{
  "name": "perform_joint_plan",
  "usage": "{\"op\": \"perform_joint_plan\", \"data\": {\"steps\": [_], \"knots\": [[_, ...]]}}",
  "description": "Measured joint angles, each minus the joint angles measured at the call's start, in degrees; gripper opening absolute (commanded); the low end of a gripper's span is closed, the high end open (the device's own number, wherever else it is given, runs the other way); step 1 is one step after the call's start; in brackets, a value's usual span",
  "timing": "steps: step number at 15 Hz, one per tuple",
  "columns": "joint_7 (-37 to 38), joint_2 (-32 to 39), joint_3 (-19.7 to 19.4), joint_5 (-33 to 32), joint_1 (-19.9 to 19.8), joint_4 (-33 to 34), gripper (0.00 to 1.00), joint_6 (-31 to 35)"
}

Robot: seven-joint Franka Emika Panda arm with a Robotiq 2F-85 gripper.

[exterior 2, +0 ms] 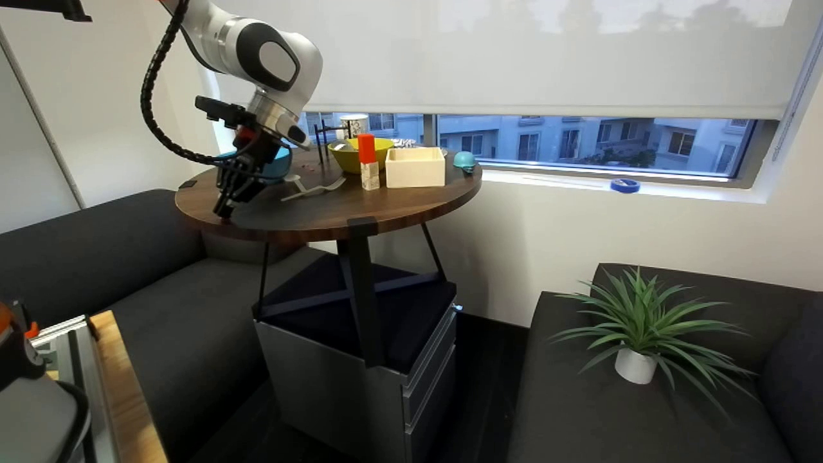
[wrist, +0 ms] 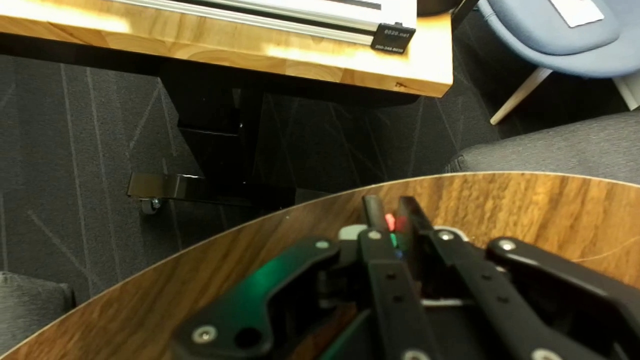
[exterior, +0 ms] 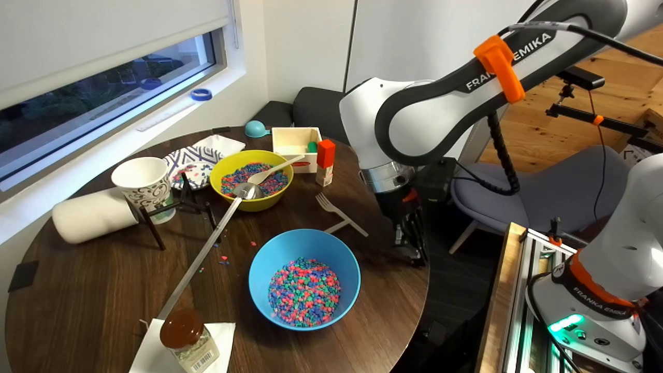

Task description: Put the objects from the table in the bowl

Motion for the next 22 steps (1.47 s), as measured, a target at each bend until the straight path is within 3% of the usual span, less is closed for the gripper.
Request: {"op": "perform_joint_plan", "data": {"steps": [2, 17, 22], "knots": [[0.58, 0.0, 0.0, -0.7, 0.01, 0.07, 0.0, 0.02], [0.66, -3.76, 1.37, -1.77, 1.34, 2.13, 0.0, 3.49], [0.74, -6.91, 3.31, -6.9, 3.18, 0.82, 0.0, 4.36]]}}
